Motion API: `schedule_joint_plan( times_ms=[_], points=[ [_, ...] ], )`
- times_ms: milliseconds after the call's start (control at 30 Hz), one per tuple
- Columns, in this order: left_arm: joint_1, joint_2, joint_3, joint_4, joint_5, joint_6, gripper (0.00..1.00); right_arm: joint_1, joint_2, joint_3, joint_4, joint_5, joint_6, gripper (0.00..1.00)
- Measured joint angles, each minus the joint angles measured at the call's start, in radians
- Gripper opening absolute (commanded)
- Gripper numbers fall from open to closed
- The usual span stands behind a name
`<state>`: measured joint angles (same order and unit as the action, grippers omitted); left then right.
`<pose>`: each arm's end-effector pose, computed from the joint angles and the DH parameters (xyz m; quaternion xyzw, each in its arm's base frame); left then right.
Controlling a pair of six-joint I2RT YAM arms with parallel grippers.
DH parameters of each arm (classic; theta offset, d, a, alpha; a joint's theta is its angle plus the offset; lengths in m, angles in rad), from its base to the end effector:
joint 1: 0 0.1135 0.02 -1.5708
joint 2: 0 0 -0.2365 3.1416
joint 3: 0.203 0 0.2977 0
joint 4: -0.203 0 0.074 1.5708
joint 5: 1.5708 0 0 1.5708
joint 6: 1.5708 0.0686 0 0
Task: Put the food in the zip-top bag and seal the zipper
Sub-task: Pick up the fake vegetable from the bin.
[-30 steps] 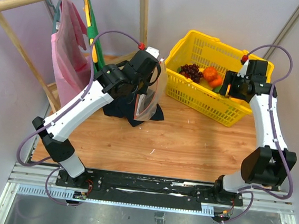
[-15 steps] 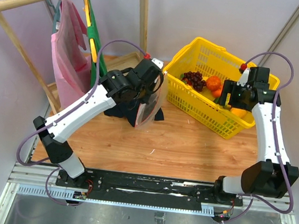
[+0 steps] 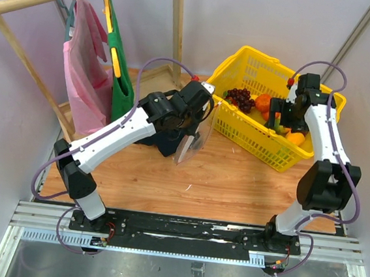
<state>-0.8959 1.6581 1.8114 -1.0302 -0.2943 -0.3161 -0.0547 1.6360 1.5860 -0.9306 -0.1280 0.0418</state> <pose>0.2710 -0.3069 0.3456 0.2182 0.9057 -0.0783 0.3550 0.4085 -0.0136 0.2769 0.0275 0.9546 0.0593 0.2906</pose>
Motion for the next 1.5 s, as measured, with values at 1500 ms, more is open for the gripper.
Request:
schedule_joint_plan(
  times_ms=[1500],
  points=[
    [-0.001,0.000,-0.092,0.130,0.044,-0.052,0.00,-0.010,0.337,-0.011,-0.145,0.155,-0.087,0.60]
  ],
)
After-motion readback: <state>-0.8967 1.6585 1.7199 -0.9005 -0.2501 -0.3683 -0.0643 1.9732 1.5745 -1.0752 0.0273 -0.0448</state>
